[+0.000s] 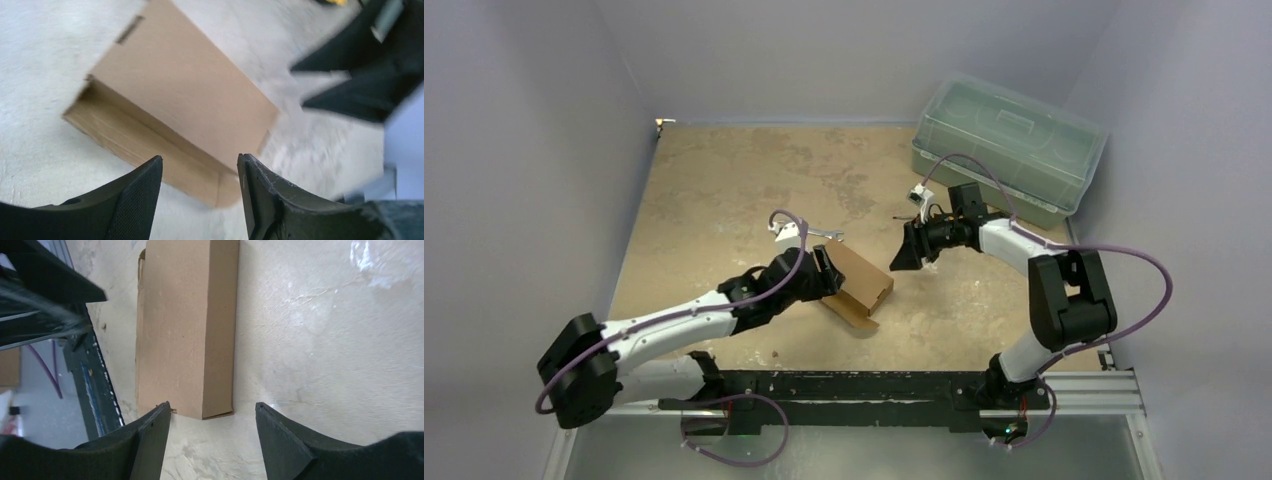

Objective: Fold the paper box

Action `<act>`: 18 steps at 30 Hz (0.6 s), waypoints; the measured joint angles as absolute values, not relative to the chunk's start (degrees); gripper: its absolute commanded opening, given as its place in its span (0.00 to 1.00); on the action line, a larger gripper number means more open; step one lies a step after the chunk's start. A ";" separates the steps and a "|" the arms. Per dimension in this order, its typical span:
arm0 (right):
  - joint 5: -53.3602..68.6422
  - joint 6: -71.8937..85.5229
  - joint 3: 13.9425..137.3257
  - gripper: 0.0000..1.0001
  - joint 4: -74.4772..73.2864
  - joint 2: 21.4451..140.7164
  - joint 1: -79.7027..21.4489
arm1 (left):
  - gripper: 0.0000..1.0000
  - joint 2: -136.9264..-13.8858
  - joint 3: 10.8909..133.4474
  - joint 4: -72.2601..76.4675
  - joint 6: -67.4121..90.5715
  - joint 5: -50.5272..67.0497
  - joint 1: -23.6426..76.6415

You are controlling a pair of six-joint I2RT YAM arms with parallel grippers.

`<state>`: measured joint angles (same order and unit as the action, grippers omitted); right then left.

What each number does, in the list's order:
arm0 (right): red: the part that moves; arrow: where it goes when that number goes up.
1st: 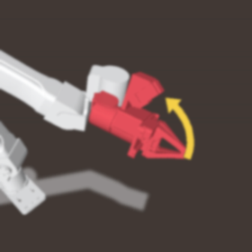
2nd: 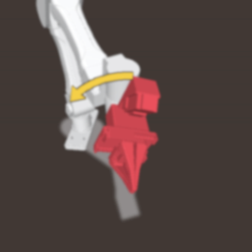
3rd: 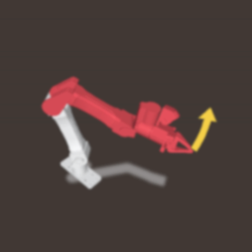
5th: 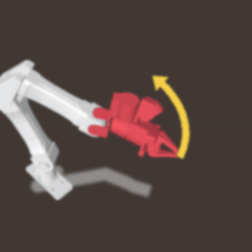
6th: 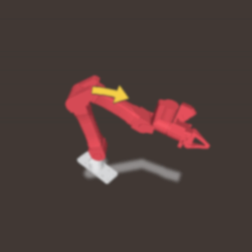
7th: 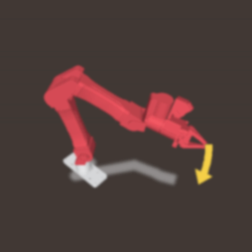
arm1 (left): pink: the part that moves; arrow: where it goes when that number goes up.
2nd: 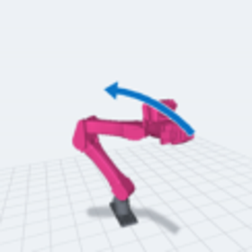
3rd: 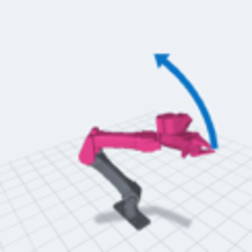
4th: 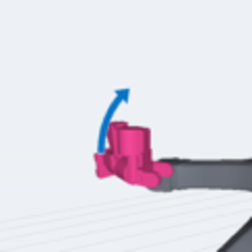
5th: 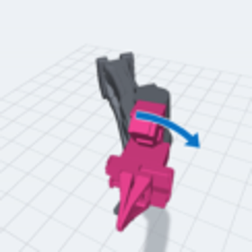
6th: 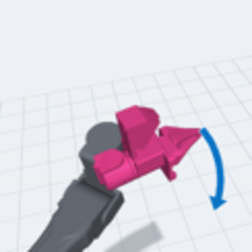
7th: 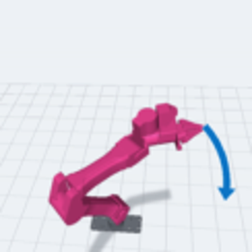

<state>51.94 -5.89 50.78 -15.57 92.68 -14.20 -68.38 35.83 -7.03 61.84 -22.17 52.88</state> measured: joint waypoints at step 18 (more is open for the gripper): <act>58.04 -45.30 50.81 0.67 -28.16 77.91 -13.72 | 0.66 -62.41 14.57 28.14 7.75 -18.57 87.50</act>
<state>58.04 -45.30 50.81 -28.16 77.91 -13.72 -62.41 14.57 28.14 7.75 -18.57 87.50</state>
